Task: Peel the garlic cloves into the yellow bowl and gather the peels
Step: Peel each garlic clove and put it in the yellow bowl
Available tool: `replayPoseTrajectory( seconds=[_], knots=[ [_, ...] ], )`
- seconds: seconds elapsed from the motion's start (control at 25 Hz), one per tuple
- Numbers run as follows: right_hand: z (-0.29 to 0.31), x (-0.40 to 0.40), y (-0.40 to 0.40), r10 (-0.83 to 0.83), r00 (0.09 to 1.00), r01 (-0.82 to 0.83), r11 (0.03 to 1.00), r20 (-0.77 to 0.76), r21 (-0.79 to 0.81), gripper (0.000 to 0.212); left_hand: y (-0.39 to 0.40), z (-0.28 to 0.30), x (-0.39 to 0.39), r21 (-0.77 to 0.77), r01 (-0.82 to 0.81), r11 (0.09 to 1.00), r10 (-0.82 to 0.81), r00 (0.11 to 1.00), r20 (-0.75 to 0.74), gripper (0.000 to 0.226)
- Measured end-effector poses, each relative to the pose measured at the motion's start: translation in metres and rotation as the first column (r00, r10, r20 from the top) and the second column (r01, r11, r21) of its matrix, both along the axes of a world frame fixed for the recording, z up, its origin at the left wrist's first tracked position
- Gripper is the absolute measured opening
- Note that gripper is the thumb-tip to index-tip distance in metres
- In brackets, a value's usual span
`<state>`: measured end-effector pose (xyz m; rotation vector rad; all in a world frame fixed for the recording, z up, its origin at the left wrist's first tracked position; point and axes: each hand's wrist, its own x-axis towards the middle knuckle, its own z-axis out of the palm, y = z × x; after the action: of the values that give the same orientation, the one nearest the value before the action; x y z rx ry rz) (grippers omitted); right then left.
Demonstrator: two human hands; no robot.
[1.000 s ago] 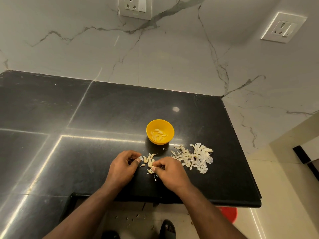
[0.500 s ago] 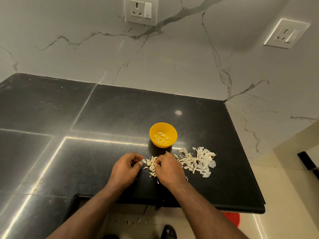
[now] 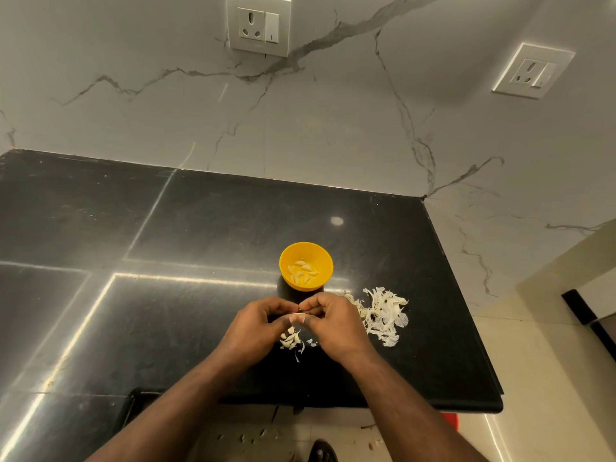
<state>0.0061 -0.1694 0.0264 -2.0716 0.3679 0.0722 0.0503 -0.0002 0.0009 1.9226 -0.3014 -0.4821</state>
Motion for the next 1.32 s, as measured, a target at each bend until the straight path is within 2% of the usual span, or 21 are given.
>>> replayPoseTrajectory(
  seconds=[0.12,0.28,0.4,0.6,0.8,1.0,1.08,1.16,1.24,1.32],
  knots=[
    [0.003,-0.002,-0.004,-0.041,0.999,0.041,0.998,-0.002,0.039,0.015,-0.006,0.004,0.000,0.019,-0.031,0.999,0.031,1.000,0.005,0.004],
    [0.003,-0.005,-0.006,-0.026,1.000,0.025,0.998,0.015,0.064,0.004,-0.011,0.007,0.000,0.033,-0.037,0.999,0.037,0.999,-0.009,0.011],
    [-0.001,-0.005,-0.006,-0.022,0.996,0.023,1.000,0.083,-0.016,0.006,-0.016,0.008,0.001,0.026,-0.045,0.999,0.047,0.996,-0.074,0.015],
    [-0.004,-0.004,-0.004,0.000,0.984,0.023,0.991,0.176,-0.134,0.007,-0.020,0.008,0.001,-0.070,-0.119,0.990,0.098,0.963,-0.251,0.016],
    [-0.005,-0.003,-0.007,0.044,0.983,-0.010,0.982,0.178,-0.191,0.004,-0.021,0.011,0.000,-0.026,-0.128,0.991,0.119,0.965,-0.233,0.012],
    [-0.013,-0.002,-0.010,0.175,0.938,-0.069,0.940,0.299,-0.335,0.009,-0.022,0.011,0.003,-0.099,-0.186,0.978,0.132,0.906,-0.403,0.013],
    [-0.013,-0.002,-0.010,0.128,0.957,-0.050,0.957,0.260,-0.286,0.008,-0.021,0.010,0.003,-0.115,-0.203,0.972,0.146,0.914,-0.378,0.011],
    [-0.013,-0.001,-0.009,0.006,0.988,0.018,0.988,0.156,-0.150,0.009,-0.021,0.007,0.001,-0.117,-0.210,0.971,0.164,0.935,-0.315,0.007],
    [-0.012,0.002,-0.010,-0.132,0.991,0.129,0.981,0.015,0.142,0.007,-0.022,0.005,0.000,-0.140,-0.222,0.965,0.176,0.944,-0.280,0.005],
    [-0.007,0.002,-0.010,-0.188,0.973,0.228,0.870,-0.133,0.436,0.007,-0.022,0.004,-0.001,-0.178,-0.228,0.957,0.173,0.945,-0.278,0.005]
  ],
)
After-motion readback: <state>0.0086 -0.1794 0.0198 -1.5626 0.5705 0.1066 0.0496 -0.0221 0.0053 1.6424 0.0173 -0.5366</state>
